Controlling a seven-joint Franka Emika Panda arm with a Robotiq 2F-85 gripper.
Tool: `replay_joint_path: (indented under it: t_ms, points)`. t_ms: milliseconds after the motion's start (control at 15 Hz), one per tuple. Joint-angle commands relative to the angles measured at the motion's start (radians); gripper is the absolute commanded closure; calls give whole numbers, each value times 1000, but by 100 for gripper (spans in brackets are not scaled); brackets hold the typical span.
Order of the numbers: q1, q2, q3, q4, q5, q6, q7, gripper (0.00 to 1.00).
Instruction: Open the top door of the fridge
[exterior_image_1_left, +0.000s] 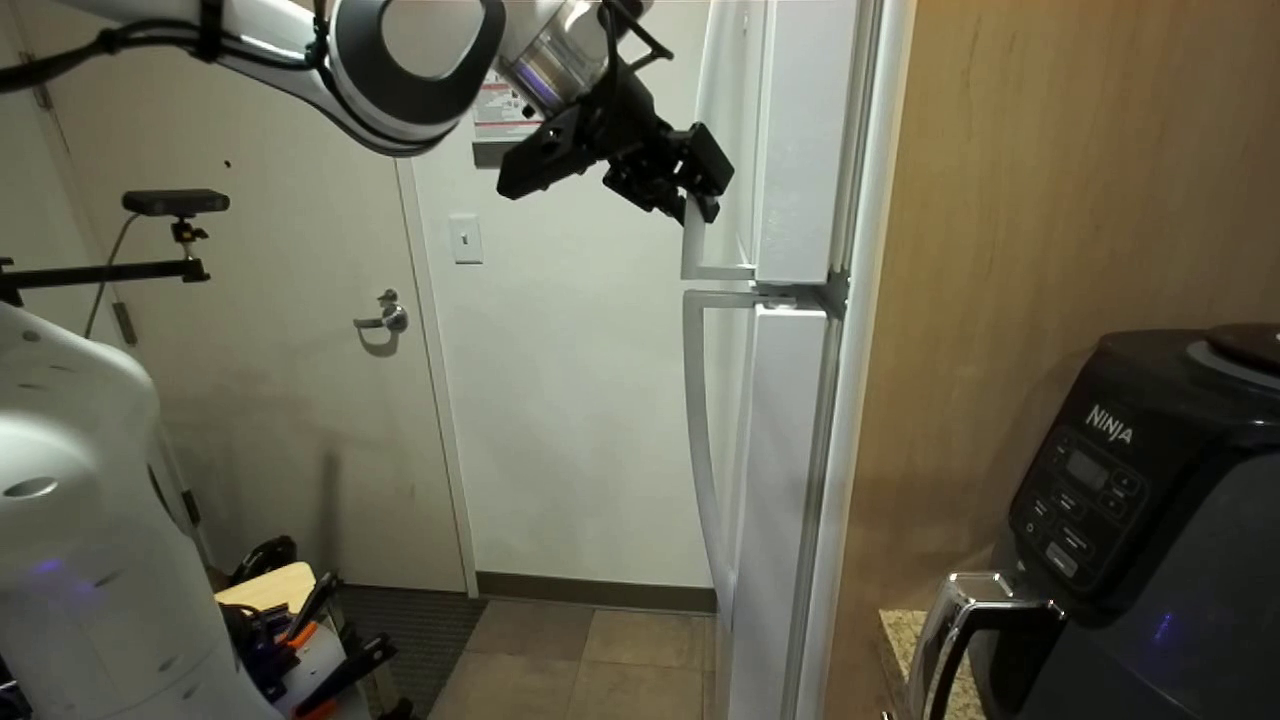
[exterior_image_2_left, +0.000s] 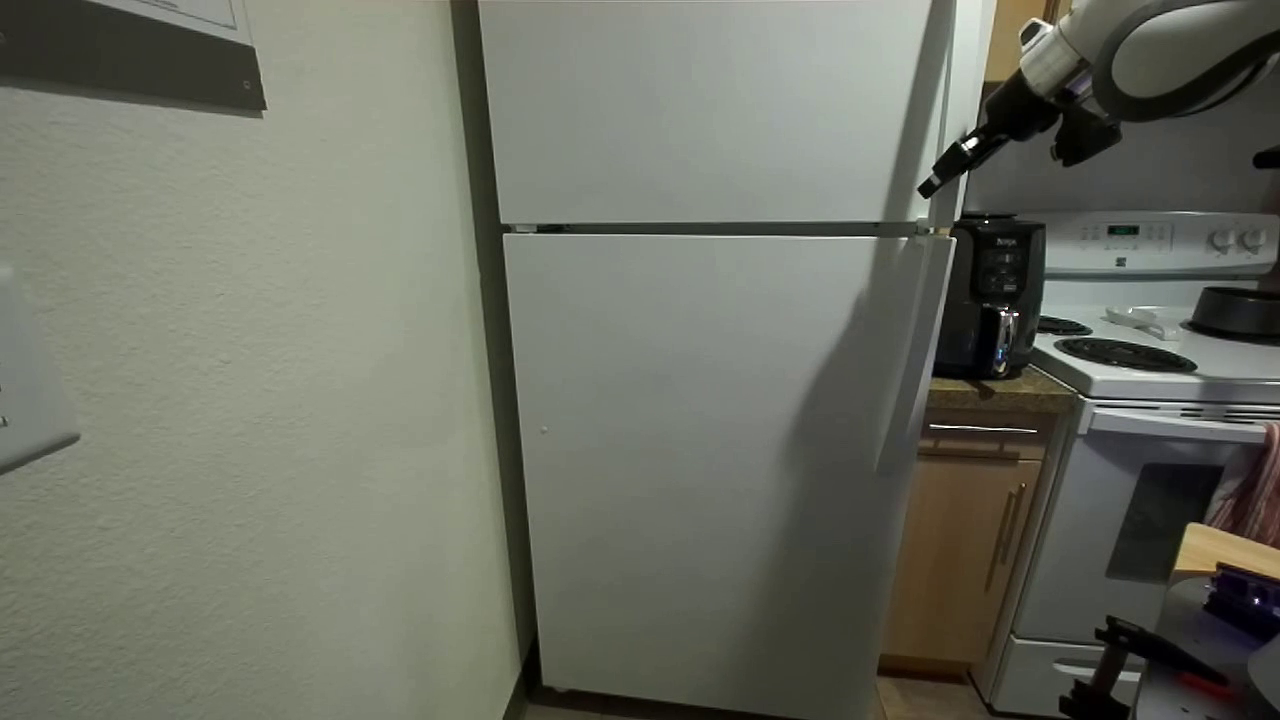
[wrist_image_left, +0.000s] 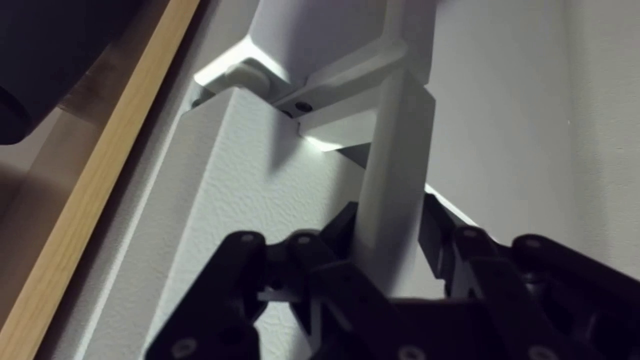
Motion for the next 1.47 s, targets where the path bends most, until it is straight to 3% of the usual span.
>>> replay_joint_path:
  t_ms: [0, 667, 933, 1000, 1067, 1200, 1267, 1333, 1400]
  points:
    - [3, -9, 29, -17, 20, 15, -10, 91]
    - [42, -110, 79, -62, 44, -54, 16, 90]
    - [68, -204, 135, -103, 69, -124, 41, 90]
    - [76, -233, 157, -111, 74, -156, 52, 55]
    - [90, -259, 173, -116, 78, -185, 54, 42]
    - [124, -307, 198, -118, 80, -223, 52, 31]
    - [86, -266, 175, -105, 58, -209, 45, 25]
    - [97, -286, 183, -107, 58, -225, 47, 42]
    - [102, -295, 186, -108, 60, -229, 47, 37]
